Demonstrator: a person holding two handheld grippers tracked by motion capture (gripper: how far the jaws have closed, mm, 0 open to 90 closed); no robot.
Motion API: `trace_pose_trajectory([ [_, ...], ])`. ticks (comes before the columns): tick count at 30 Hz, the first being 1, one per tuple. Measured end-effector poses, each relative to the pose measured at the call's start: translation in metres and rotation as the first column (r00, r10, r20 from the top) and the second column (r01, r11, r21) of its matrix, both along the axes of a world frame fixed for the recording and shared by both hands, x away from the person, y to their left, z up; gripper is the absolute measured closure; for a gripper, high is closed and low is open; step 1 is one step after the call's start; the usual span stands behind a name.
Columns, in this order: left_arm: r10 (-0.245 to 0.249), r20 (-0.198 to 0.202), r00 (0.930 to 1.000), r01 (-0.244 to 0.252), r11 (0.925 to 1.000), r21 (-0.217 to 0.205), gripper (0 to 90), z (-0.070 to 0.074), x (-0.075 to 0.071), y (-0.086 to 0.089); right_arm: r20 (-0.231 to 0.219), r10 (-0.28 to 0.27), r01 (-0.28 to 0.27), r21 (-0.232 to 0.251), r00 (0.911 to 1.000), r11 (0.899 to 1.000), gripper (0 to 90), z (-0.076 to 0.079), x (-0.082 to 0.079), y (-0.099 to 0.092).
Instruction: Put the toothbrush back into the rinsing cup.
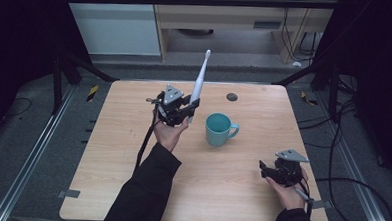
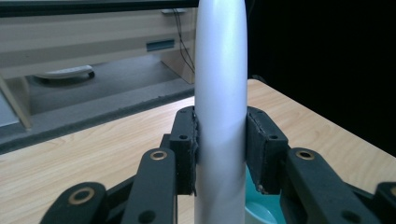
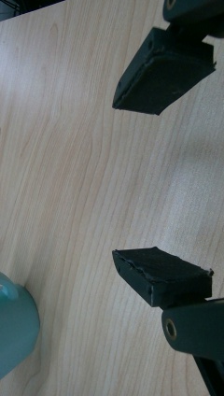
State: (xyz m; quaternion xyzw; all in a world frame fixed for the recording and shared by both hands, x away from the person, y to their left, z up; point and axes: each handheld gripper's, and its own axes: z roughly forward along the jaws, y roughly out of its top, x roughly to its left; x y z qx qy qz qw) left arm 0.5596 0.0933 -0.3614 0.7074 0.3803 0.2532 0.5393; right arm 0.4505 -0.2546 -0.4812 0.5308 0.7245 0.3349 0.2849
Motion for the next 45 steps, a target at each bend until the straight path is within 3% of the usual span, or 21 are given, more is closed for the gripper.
trace_pose_trajectory([
  [9, 0.007, 0.032, 0.9995, -0.006, 0.9997, -0.025, 66.0, -0.007, 0.002, -0.029, 0.001, 0.000, 0.000, 0.000, 1.0000, 1.000, 22.7, 0.000, 0.000, 0.000],
  [22, 0.020, 0.024, 0.9995, -0.019, 0.9989, -0.043, 66.0, -0.023, 0.011, -0.054, -0.004, 0.005, -0.005, 0.004, 1.0000, 1.000, 22.8, 0.000, 0.000, 0.001],
  [45, 0.040, 0.009, 0.9992, -0.040, 0.9991, -0.011, 66.0, -0.056, 0.016, -0.074, -0.006, 0.007, -0.007, 0.005, 1.0000, 1.000, 22.9, -0.001, 0.000, 0.000],
])
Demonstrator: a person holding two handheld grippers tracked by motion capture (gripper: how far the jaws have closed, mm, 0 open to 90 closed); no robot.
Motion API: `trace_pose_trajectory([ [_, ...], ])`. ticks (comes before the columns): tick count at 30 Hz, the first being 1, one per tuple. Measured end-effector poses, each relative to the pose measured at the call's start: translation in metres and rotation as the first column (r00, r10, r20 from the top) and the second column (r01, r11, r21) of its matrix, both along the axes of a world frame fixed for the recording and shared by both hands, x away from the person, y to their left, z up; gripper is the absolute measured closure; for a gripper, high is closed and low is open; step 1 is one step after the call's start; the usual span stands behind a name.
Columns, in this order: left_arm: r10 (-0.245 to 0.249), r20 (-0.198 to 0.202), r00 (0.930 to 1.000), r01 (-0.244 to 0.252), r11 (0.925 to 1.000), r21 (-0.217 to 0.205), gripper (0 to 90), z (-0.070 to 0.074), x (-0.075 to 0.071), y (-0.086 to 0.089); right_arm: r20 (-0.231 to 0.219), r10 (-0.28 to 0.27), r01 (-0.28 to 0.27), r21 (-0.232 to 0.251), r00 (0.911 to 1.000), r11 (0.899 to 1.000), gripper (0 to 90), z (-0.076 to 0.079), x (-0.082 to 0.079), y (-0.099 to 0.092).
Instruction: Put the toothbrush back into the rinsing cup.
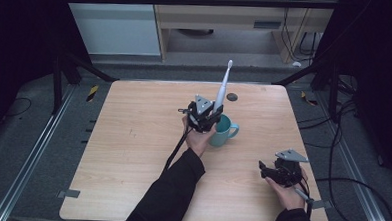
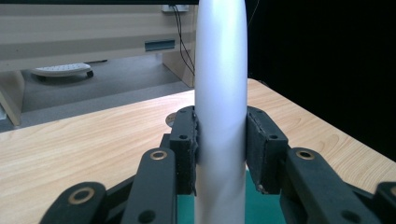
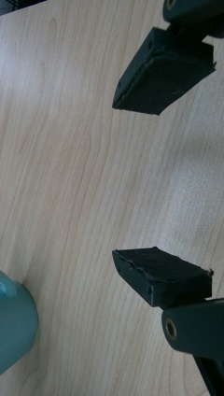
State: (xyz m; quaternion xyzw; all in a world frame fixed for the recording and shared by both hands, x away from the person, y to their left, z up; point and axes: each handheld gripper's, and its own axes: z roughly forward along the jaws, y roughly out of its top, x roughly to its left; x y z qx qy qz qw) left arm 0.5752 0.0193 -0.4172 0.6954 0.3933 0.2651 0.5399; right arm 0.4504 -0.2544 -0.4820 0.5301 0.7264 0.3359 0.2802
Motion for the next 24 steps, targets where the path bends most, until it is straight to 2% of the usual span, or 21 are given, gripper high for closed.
trace_pose_trajectory([
  [7, 0.001, -0.014, 0.9999, -0.001, 1.0000, -0.006, 66.0, -0.011, -0.002, -0.001, -0.002, 0.003, -0.003, -0.003, 1.0000, 1.000, 22.9, 0.000, 0.000, 0.001],
  [24, -0.002, -0.045, 0.9990, 0.003, 0.9999, 0.013, 66.0, -0.033, -0.006, -0.005, -0.002, 0.005, -0.005, -0.009, 1.0000, 1.000, 23.0, -0.001, 0.000, 0.002],
])
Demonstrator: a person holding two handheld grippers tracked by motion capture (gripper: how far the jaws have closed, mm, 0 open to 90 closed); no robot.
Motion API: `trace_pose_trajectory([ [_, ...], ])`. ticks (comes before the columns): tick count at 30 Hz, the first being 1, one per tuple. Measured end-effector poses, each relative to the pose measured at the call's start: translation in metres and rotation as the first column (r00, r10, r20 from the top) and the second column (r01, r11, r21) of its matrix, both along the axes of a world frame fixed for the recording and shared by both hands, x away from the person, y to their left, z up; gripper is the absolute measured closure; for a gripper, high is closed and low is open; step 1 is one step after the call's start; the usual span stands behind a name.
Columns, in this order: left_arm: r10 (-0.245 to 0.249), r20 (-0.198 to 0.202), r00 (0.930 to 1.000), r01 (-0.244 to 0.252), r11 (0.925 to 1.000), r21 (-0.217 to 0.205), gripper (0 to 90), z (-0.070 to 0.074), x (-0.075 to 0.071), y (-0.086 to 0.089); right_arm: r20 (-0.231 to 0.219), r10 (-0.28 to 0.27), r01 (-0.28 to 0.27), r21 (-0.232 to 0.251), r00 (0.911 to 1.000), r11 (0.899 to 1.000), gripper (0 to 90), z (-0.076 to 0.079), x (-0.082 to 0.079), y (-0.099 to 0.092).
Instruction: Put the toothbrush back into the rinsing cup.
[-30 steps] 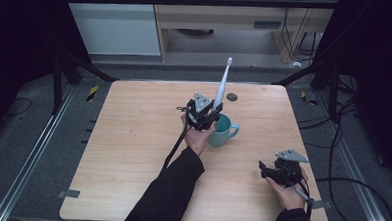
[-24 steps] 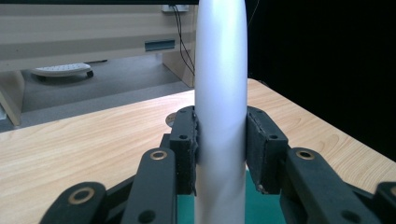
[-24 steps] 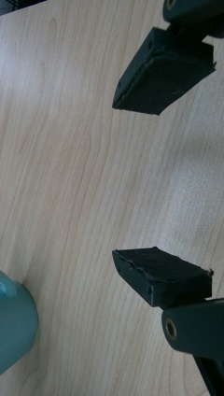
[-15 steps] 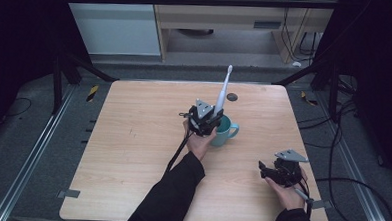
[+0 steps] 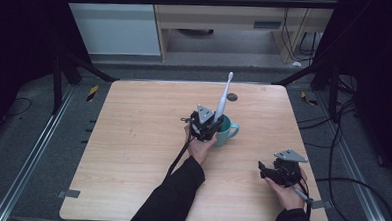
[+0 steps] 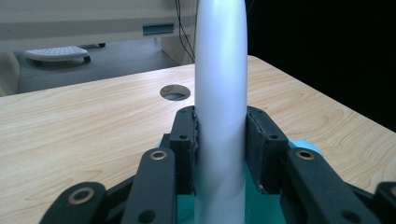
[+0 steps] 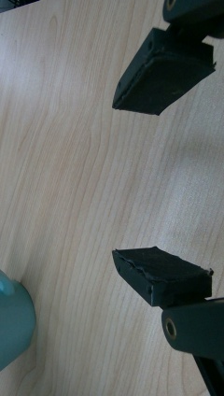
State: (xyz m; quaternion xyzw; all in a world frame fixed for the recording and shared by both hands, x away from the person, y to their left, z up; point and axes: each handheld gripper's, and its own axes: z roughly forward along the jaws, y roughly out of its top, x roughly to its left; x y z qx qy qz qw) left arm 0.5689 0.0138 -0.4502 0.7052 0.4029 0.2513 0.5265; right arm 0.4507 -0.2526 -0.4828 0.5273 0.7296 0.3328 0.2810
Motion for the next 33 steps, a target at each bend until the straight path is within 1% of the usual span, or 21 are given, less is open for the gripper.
trace_pose_trajectory([
  [6, -0.006, -0.008, 0.9999, 0.006, 1.0000, 0.007, 65.9, -0.004, 0.000, -0.002, 0.001, 0.002, -0.002, -0.003, 1.0000, 1.000, 23.0, 0.000, 0.000, 0.000],
  [14, -0.001, -0.019, 0.9998, 0.002, 0.9995, 0.030, 65.8, -0.009, -0.001, -0.004, -0.003, 0.001, -0.001, -0.001, 1.0000, 1.000, 22.9, 0.000, 0.000, 0.001],
  [15, -0.001, -0.015, 0.9999, 0.002, 0.9995, 0.032, 65.7, -0.009, -0.001, -0.004, -0.003, 0.000, 0.000, -0.001, 1.0000, 1.000, 22.9, 0.000, 0.000, 0.001],
  [16, -0.005, -0.015, 0.9999, 0.005, 0.9991, 0.042, 65.7, -0.009, -0.002, -0.005, -0.002, 0.002, -0.002, -0.001, 1.0000, 1.000, 22.8, 0.000, 0.000, 0.001],
  [21, -0.006, -0.020, 0.9998, 0.007, 0.9990, 0.044, 65.4, -0.009, -0.002, -0.004, -0.001, 0.006, -0.006, -0.003, 1.0000, 1.000, 22.6, 0.000, 0.000, 0.001],
  [23, -0.014, -0.017, 0.9998, 0.015, 0.9989, 0.045, 62.4, -0.009, -0.003, -0.005, 0.000, 0.008, -0.008, -0.005, 1.0000, 1.000, 22.6, 0.000, 0.000, 0.001],
  [24, -0.019, -0.017, 0.9997, 0.019, 0.9987, 0.046, 59.0, -0.008, -0.004, -0.005, 0.000, 0.008, -0.008, -0.005, 1.0000, 1.000, 22.4, 0.000, 0.000, 0.001],
  [27, -0.027, -0.021, 0.9994, 0.028, 0.9984, 0.049, 58.2, -0.008, -0.006, -0.004, 0.003, 0.003, -0.003, -0.001, 1.0000, 1.000, 21.8, 0.000, 0.000, 0.002],
  [28, -0.028, -0.022, 0.9994, 0.029, 0.9985, 0.045, 56.6, -0.007, -0.008, -0.003, 0.006, 0.000, 0.000, 0.000, 1.0000, 1.000, 21.6, 0.001, -0.001, 0.001],
  [29, -0.034, -0.021, 0.9992, 0.034, 0.9986, 0.039, 56.6, -0.006, -0.009, -0.001, 0.006, 0.000, 0.000, 0.000, 1.0000, 1.000, 21.6, 0.001, -0.001, 0.001],
  [30, -0.041, -0.017, 0.9990, 0.042, 0.9987, 0.028, 53.9, -0.002, -0.013, 0.003, 0.007, -0.003, 0.003, -0.003, 1.0000, 1.000, 21.4, 0.001, -0.001, 0.000],
  [32, -0.051, -0.005, 0.9987, 0.051, 0.9984, 0.024, 52.3, 0.004, -0.017, 0.009, 0.010, -0.006, 0.006, -0.001, 0.9999, 1.000, 21.4, 0.001, -0.001, 0.000],
  [33, -0.051, -0.005, 0.9987, 0.051, 0.9984, 0.024, 51.5, 0.004, -0.017, 0.009, 0.010, -0.006, 0.006, -0.001, 0.9999, 1.000, 21.4, 0.001, -0.001, 0.000],
])
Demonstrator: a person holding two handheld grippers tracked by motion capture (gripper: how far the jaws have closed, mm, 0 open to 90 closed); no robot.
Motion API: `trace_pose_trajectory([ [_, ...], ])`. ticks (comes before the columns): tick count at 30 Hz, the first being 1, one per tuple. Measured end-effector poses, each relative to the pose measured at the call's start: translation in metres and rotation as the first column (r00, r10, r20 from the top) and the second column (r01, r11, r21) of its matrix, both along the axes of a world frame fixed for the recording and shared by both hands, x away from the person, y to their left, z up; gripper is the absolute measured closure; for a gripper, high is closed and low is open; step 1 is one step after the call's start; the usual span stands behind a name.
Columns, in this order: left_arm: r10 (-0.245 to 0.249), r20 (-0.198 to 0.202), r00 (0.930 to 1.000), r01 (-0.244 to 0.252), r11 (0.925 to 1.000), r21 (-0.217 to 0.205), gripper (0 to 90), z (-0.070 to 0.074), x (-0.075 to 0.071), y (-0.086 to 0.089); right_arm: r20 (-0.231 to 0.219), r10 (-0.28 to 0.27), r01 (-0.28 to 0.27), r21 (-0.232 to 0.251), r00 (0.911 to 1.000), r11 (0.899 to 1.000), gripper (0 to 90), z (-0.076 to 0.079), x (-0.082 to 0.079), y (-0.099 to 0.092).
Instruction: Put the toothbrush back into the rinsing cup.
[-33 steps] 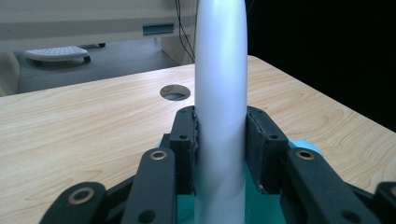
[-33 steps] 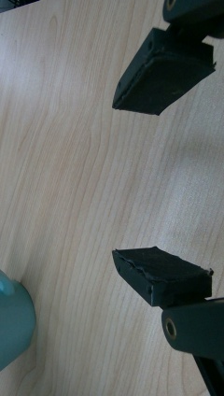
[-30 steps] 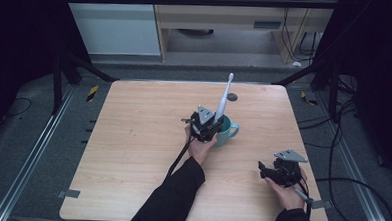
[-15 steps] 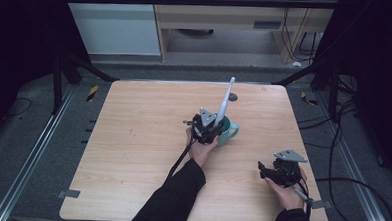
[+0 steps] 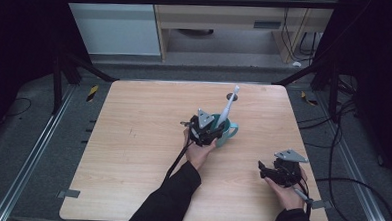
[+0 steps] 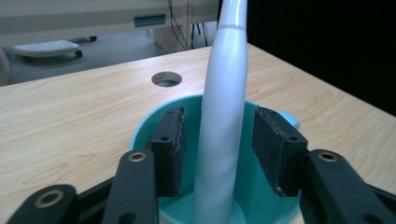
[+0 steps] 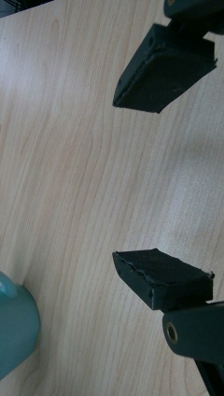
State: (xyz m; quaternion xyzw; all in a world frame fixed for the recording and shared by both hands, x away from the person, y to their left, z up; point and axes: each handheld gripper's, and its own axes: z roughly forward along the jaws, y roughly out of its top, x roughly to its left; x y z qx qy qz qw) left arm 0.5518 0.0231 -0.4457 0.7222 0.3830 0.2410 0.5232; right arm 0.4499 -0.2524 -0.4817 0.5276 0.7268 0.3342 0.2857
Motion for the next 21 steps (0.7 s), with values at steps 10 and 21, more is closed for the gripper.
trace_pose_trajectory([
  [10, -0.041, 0.021, 0.9989, 0.041, 0.9987, 0.031, 41.3, 0.030, -0.020, 0.056, 0.011, -0.010, 0.010, -0.003, 0.9999, 1.000, 20.0, 0.001, -0.001, 0.000],
  [21, 0.002, -0.035, 0.9994, 0.001, 0.9958, 0.092, 34.2, 0.027, -0.042, 0.136, 0.020, -0.019, 0.019, 0.000, 0.9996, 1.000, 19.4, 0.002, -0.002, 0.000],
])
